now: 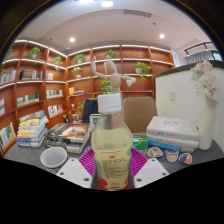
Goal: Pour water
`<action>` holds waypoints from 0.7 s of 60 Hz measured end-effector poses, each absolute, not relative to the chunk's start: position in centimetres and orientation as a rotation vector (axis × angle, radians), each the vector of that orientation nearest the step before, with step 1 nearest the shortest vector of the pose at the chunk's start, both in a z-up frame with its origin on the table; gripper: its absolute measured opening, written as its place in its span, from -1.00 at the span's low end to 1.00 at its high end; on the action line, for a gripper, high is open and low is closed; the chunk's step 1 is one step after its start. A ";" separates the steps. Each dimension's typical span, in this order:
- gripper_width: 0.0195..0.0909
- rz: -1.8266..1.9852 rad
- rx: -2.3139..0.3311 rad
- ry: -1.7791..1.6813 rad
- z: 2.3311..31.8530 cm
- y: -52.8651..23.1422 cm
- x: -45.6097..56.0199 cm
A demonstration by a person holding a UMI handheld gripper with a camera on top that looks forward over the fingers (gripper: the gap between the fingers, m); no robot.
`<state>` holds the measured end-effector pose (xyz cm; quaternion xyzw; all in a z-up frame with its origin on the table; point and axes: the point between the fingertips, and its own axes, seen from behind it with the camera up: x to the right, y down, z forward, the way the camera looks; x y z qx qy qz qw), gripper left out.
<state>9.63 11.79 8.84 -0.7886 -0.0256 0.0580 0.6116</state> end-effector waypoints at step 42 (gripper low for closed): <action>0.64 0.040 -2.040 0.169 12.9 -2.9 10.1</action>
